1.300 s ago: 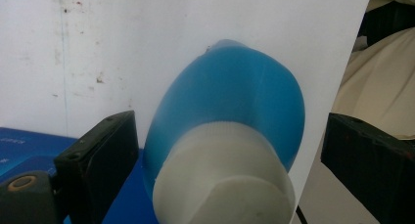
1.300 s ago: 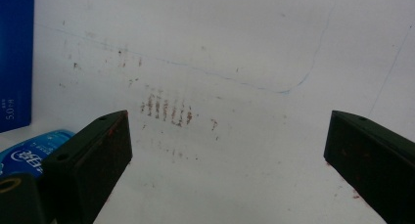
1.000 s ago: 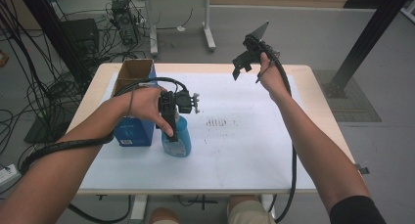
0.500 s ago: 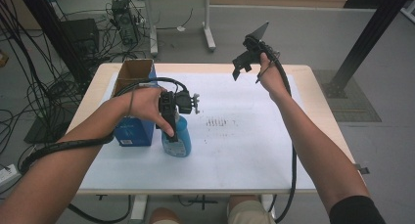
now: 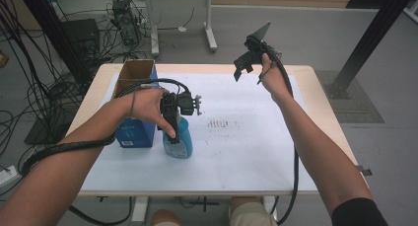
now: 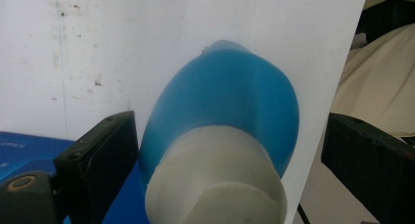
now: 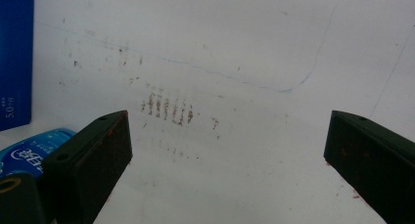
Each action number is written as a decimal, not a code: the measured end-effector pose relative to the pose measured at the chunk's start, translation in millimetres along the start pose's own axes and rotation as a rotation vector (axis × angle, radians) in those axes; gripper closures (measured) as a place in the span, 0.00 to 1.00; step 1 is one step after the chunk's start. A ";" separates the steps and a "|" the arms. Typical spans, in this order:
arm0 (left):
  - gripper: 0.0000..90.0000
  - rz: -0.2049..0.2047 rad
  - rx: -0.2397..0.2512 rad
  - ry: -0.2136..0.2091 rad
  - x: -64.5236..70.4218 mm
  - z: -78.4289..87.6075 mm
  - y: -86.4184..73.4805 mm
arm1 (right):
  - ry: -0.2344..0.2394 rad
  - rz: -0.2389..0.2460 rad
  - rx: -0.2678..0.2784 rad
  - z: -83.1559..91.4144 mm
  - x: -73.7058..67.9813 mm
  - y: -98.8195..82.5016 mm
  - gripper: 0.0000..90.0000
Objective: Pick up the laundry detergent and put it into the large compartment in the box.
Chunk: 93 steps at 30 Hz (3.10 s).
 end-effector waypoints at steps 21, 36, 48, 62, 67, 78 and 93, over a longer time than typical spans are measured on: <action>0.09 -0.004 -0.003 0.006 1.0 -0.4 -0.9 | -0.001 0.001 -0.002 -0.7 -1.2 0.2 0.04; 0.09 -0.004 -0.003 0.004 1.2 -0.4 -0.7 | 0.002 0.001 0.002 0.0 -1.0 -0.3 0.04; 0.10 -0.004 -0.007 0.003 1.0 -1.0 0.1 | 0.000 0.003 -0.001 -0.8 -1.6 -0.1 0.04; 0.11 -0.011 -0.003 0.012 2.2 -0.9 -0.7 | -0.004 0.008 -0.003 -1.8 -3.4 0.1 0.04; 0.12 -0.010 -0.001 0.014 2.1 -1.1 -1.1 | -0.005 0.003 -0.006 -1.9 -2.7 0.6 0.04; 0.15 -0.014 -0.001 0.015 2.0 -2.8 -1.0 | -0.007 0.002 -0.005 -1.8 -1.3 0.7 0.04; 0.21 -0.028 -0.012 0.029 2.8 -4.3 0.0 | -0.006 -0.002 -0.008 -1.0 0.2 0.2 0.04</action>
Point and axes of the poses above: each handheld gripper's, and its own axes: z roughly backward along the jaws, y roughly out of its top, x roughly to its right, the point moved 5 cm from there along -z, roughly forward along the jaws, and after that the axes turned 8 degrees about -z, right-handed, at the moved point
